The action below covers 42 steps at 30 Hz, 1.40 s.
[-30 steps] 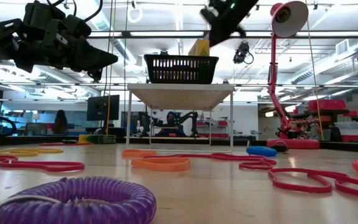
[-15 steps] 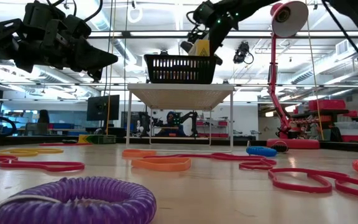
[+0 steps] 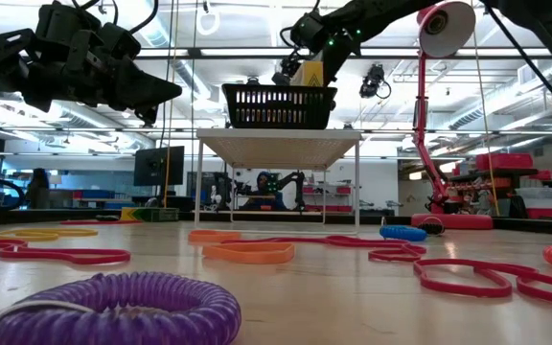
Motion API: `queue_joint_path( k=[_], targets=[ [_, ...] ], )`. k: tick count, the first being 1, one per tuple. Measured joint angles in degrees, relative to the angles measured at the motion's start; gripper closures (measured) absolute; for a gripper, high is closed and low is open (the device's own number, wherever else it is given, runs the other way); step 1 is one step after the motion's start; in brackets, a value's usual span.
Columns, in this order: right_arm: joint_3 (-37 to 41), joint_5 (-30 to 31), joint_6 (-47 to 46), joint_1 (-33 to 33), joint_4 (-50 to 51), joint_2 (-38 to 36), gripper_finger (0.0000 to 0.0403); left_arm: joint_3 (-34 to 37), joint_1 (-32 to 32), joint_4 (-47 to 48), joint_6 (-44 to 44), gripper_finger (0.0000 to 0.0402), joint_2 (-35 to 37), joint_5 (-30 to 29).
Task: Pick & Place Office Desk Supplies
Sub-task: Put the red rubber band into the red bin on the shelf
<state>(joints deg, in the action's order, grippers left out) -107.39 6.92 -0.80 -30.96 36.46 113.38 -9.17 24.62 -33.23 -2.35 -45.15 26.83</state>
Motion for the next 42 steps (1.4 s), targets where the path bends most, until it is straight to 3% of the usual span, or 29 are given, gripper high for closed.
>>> queue_joint_path(
  k=[9,15,18,23,28,34,42],
  targets=[
    [0.0,4.44,0.38,0.93,-0.66,-0.39,0.031,0.0,-0.01,0.0,0.01,0.0383,0.01,0.0],
    [0.0,7.69,1.7,2.45,0.69,-5.22,0.0307,0.0,0.0,0.0,0.0,0.0383,0.0,0.0],
    [0.0,7.91,2.4,4.23,4.53,-9.96,0.0324,0.0,0.0,0.0,0.0,0.0383,0.0,0.0],
    [1.7,11.25,2.15,9.58,11.44,-18.82,0.0385,0.0,-0.01,0.0,0.01,0.0383,0.0,0.0],
    [17.85,12.55,1.64,15.7,2.1,-29.58,0.039,0.0,0.0,-0.01,-0.67,0.0383,0.0,-0.03],
    [41.81,13.44,1.01,22.11,-15.36,-41.04,0.0398,0.02,0.13,-1.79,-9.68,0.0383,0.0,-3.32],
    [63.43,14.01,-3.34,29.9,-35.22,-47.92,0.0399,0.02,0.13,-1.68,-6.96,0.0383,0.02,-6.9]
  ],
)
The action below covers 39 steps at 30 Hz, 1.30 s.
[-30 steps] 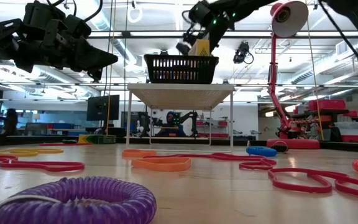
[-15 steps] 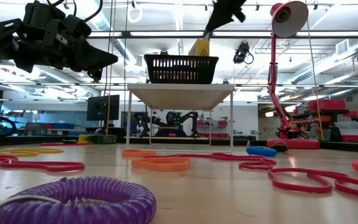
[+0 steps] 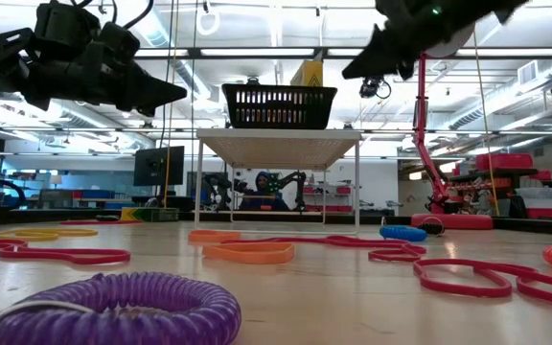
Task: Pick & Place Office Desk Supplies
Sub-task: Put the red rubber band into the red bin on the shelf
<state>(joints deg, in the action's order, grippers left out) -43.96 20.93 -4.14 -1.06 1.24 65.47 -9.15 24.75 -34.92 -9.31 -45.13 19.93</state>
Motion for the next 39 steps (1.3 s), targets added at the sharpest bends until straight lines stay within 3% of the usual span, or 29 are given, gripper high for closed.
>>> queue_joint_path(
  k=[7,16,22,25,31,39],
  targets=[
    [11.78,0.01,-0.07,7.41,-18.34,-0.17,0.0395,0.0,-0.02,-0.4,7.25,0.0383,-0.01,0.01],
    [16.99,-0.59,-0.68,16.12,-28.36,-0.08,0.0393,0.04,-0.02,-3.35,15.79,0.0383,0.0,0.02],
    [18.14,-11.14,-7.78,17.82,-31.42,0.14,0.0392,0.04,-0.04,-1.98,16.22,0.0383,-0.02,1.05],
    [17.79,-11.38,-10.45,19.21,-27.57,0.14,0.0392,0.04,-0.93,0.63,11.36,0.0392,-0.02,2.68],
    [9.6,-1.59,-15.1,25.94,-3.01,2.52,0.0392,0.04,-5.09,2.92,7.33,0.0397,-1.5,-3.81],
    [-4.46,0.18,-25.58,33.9,15.28,19.52,0.0352,0.04,-7.19,2.22,6.68,0.0381,-3.62,-9.81]
  ],
)
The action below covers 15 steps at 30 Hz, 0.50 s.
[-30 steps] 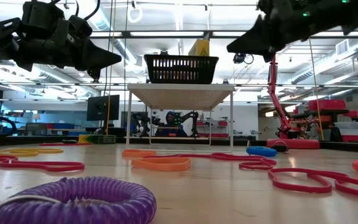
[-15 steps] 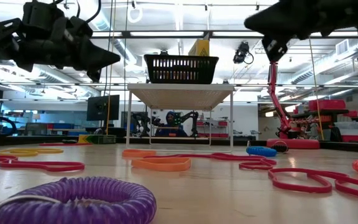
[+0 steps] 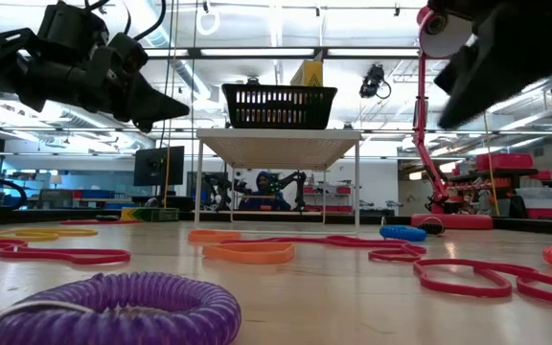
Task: Pick & Place Office Desk Supplies
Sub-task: Put the red rubber band into the red bin on the shelf
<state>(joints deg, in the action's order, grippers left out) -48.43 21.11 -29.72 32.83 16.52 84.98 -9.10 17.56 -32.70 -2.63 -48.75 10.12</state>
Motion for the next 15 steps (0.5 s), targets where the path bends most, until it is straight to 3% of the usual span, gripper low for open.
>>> queue_joint_path(
  k=[7,15],
  targets=[
    [-12.4,-0.39,-2.46,3.24,7.97,15.1,0.0285,0.0,0.02,-0.06,0.24,0.038,-0.27,-0.03],
    [-23.78,-3.1,5.32,5.15,16.53,25.22,0.0239,0.0,0.02,-0.05,0.24,0.0381,-0.27,-0.03]
  ],
)
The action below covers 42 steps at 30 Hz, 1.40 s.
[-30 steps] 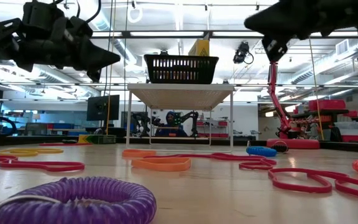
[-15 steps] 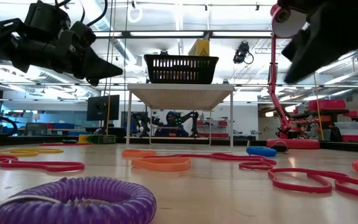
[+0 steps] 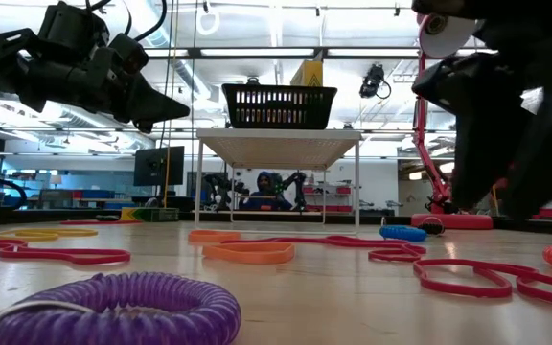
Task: Pick & Place Office Desk Supplies
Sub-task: Put the red rubber band into the red bin on the shelf
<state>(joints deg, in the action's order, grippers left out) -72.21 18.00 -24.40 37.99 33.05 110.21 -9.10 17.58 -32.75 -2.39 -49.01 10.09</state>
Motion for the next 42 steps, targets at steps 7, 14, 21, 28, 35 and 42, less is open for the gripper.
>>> queue_joint_path(
  k=[7,14,21,28,35,42],
  targets=[
    [-0.63,-6.24,3.34,0.45,1.11,1.16,0.0216,0.0,0.0,0.02,-0.04,0.0381,0.0,0.0],
    [-0.48,-5.38,10.91,0.1,0.36,1.25,0.0208,0.0,0.0,0.02,-0.14,0.0381,0.0,0.0],
    [-0.77,-6.6,17.45,-1.2,-0.56,4.03,0.0208,0.0,0.01,0.02,-0.2,0.0381,0.0,0.0],
    [-0.78,-6.82,20.63,-3.24,-1.84,3.88,0.0212,-0.02,0.0,0.04,-0.22,0.0381,0.0,-0.02],
    [-0.74,-9.88,22.19,-5.75,-1.97,3.88,0.0246,-0.02,0.02,0.04,-0.22,0.0381,0.0,0.0],
    [-0.74,-13.27,21.8,-6.74,-1.96,3.88,0.0317,-0.02,0.01,0.05,-0.2,0.0381,0.0,0.0]
  ],
)
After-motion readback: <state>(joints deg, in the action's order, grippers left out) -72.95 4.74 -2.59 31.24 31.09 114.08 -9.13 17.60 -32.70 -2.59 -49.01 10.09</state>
